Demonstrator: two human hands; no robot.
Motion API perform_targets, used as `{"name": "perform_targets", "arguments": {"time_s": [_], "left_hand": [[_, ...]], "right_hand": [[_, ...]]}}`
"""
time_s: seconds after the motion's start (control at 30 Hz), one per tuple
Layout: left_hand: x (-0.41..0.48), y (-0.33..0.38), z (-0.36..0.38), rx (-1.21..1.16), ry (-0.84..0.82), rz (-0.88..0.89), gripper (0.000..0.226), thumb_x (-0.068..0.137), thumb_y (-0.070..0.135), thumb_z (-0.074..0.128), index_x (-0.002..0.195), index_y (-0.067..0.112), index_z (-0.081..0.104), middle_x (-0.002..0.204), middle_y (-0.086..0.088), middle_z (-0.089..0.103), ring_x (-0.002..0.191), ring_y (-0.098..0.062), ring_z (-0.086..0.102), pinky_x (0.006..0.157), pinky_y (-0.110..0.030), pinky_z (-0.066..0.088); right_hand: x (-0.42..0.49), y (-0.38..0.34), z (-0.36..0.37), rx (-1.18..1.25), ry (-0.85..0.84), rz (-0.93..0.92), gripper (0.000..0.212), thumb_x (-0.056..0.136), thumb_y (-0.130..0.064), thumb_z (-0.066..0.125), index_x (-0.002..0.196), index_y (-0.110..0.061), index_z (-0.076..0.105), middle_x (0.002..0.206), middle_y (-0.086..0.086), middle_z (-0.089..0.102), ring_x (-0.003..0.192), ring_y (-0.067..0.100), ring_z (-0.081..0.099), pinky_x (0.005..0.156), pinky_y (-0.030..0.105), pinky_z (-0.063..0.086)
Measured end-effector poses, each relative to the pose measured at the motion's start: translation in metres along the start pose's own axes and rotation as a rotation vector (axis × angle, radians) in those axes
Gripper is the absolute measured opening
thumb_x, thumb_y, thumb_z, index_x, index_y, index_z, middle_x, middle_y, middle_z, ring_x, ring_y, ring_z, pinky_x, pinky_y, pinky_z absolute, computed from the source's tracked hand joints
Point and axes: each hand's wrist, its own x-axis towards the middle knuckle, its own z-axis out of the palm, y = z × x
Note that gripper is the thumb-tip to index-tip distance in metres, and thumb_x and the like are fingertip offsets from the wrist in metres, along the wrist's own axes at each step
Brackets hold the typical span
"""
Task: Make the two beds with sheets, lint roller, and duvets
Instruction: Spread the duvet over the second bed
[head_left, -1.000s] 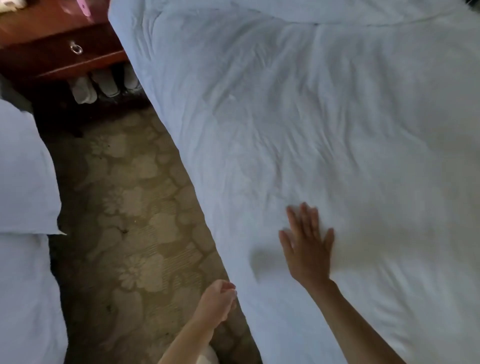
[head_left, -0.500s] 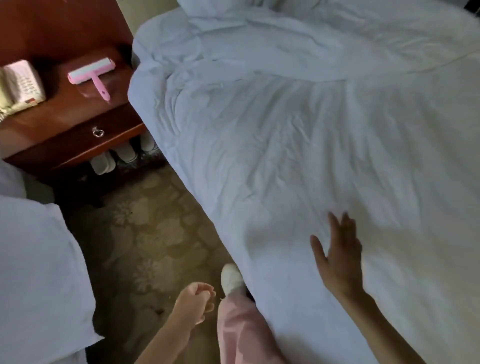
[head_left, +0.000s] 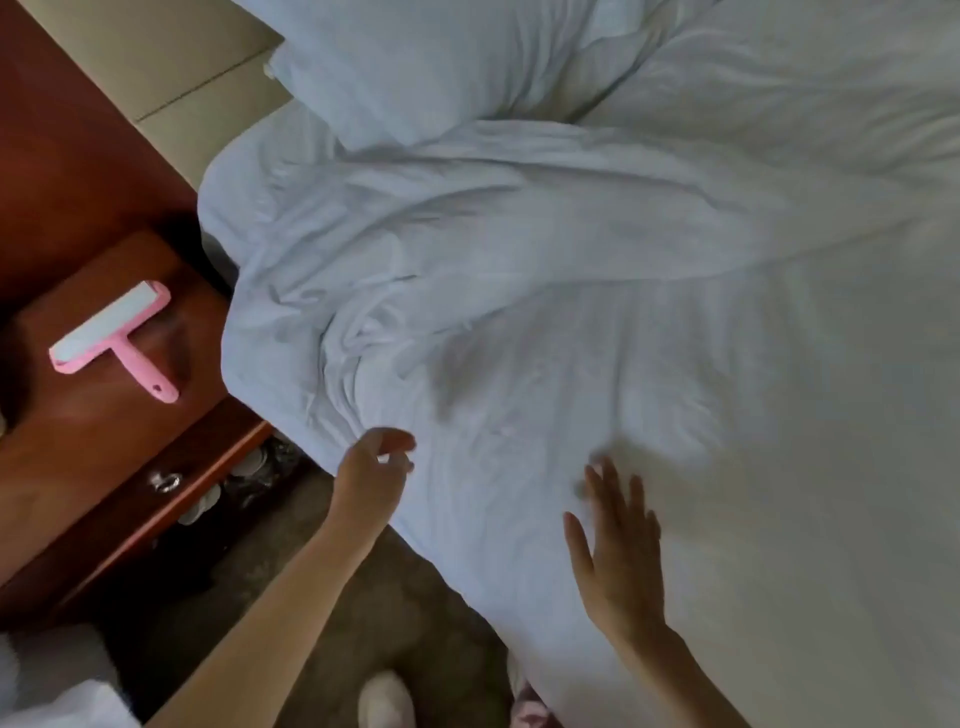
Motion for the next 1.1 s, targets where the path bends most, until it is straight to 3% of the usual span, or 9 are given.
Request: {"name": "perform_targets", "arguments": {"time_s": [0.07, 0.17, 0.3, 0.43, 0.67, 0.83, 0.97, 1.0, 1.1], "left_hand": [[0.037, 0.022, -0.019, 0.072, 0.118, 0.127, 0.027, 0.093, 0.0, 0.042, 0.099, 0.018, 0.061, 0.106, -0.002, 0.063, 0.086, -0.025, 0.063, 0.06, -0.022, 0.043], [0.1, 0.054, -0.052, 0.152, 0.274, 0.317, 0.028, 0.092, 0.002, 0.047, 0.117, 0.012, 0.056, 0.123, -0.007, 0.053, 0.102, -0.021, 0.056, 0.086, -0.028, 0.045], [0.188, 0.078, -0.098, 0.268, 0.336, 0.217, 0.056, 0.088, 0.021, 0.061, 0.139, 0.013, 0.039, 0.142, -0.019, 0.035, 0.131, -0.035, 0.034, 0.111, -0.046, 0.029], [0.24, 0.083, -0.123, 0.232, 0.009, 0.008, 0.092, 0.085, 0.041, 0.066, 0.152, 0.019, 0.007, 0.155, -0.011, 0.021, 0.14, -0.032, 0.024, 0.11, -0.042, 0.026], [0.253, 0.074, -0.11, 0.237, -0.201, -0.03, 0.058, 0.077, 0.029, 0.077, 0.12, -0.004, 0.056, 0.114, -0.02, 0.062, 0.097, -0.034, 0.059, 0.085, -0.041, 0.048], [0.226, 0.08, -0.105, 0.288, -0.115, 0.128, 0.106, 0.043, 0.048, 0.071, 0.133, 0.002, 0.041, 0.126, -0.017, 0.049, 0.121, -0.036, 0.044, 0.096, -0.041, 0.04], [0.202, 0.07, -0.105, 0.169, -0.211, 0.258, 0.042, 0.065, 0.024, 0.083, 0.094, 0.015, 0.054, 0.093, -0.005, 0.058, 0.103, -0.033, 0.055, 0.086, -0.039, 0.043], [0.196, 0.064, -0.104, 0.15, -0.235, 0.277, 0.035, 0.073, 0.018, 0.08, 0.097, 0.016, 0.056, 0.094, -0.004, 0.059, 0.102, -0.031, 0.056, 0.086, -0.037, 0.042], [0.166, 0.048, -0.098, 0.154, -0.252, 0.346, 0.068, 0.073, 0.029, 0.08, 0.129, 0.014, 0.045, 0.115, -0.002, 0.057, 0.11, -0.023, 0.053, 0.095, -0.037, 0.042]], "right_hand": [[0.034, -0.038, -0.001, 0.003, 0.052, -0.134, 0.057, 0.098, -0.048, 0.017, 0.148, -0.022, 0.027, 0.157, 0.001, 0.021, 0.145, 0.024, 0.016, 0.109, 0.045, 0.022], [0.08, -0.081, 0.002, 0.02, 0.009, -0.198, 0.059, 0.094, -0.048, 0.014, 0.15, -0.03, 0.014, 0.159, -0.004, 0.005, 0.146, 0.014, 0.0, 0.113, 0.036, 0.008], [0.104, -0.075, 0.019, -0.088, -0.215, -0.019, 0.084, 0.072, -0.058, -0.004, 0.151, -0.03, 0.005, 0.159, -0.006, -0.004, 0.147, 0.012, -0.005, 0.116, 0.032, 0.004], [0.115, -0.073, 0.025, -0.121, -0.329, 0.084, 0.066, 0.095, -0.047, 0.034, 0.151, -0.029, 0.005, 0.159, -0.006, -0.006, 0.146, 0.01, -0.006, 0.117, 0.031, 0.007], [0.113, -0.103, 0.034, -0.13, -0.293, 0.244, 0.071, 0.097, -0.039, 0.041, 0.151, -0.027, -0.003, 0.158, -0.005, -0.017, 0.146, 0.011, -0.012, 0.117, 0.034, 0.002], [0.119, -0.109, 0.03, -0.11, -0.319, 0.281, 0.072, 0.096, -0.038, 0.043, 0.151, -0.028, -0.003, 0.158, -0.007, -0.017, 0.145, 0.01, -0.013, 0.117, 0.034, 0.001], [0.116, -0.111, 0.024, -0.066, -0.359, 0.27, 0.075, 0.096, -0.038, 0.045, 0.151, -0.026, -0.004, 0.158, -0.007, -0.017, 0.145, 0.01, -0.012, 0.117, 0.035, 0.001], [0.113, -0.111, 0.022, -0.035, -0.37, 0.266, 0.074, 0.096, -0.038, 0.045, 0.151, -0.027, -0.003, 0.158, -0.007, -0.015, 0.146, 0.01, -0.011, 0.117, 0.036, 0.001], [0.094, -0.116, 0.011, 0.107, -0.383, 0.251, 0.065, 0.098, -0.038, 0.041, 0.152, -0.029, 0.005, 0.159, -0.008, -0.005, 0.146, 0.009, -0.002, 0.117, 0.034, 0.005]]}}
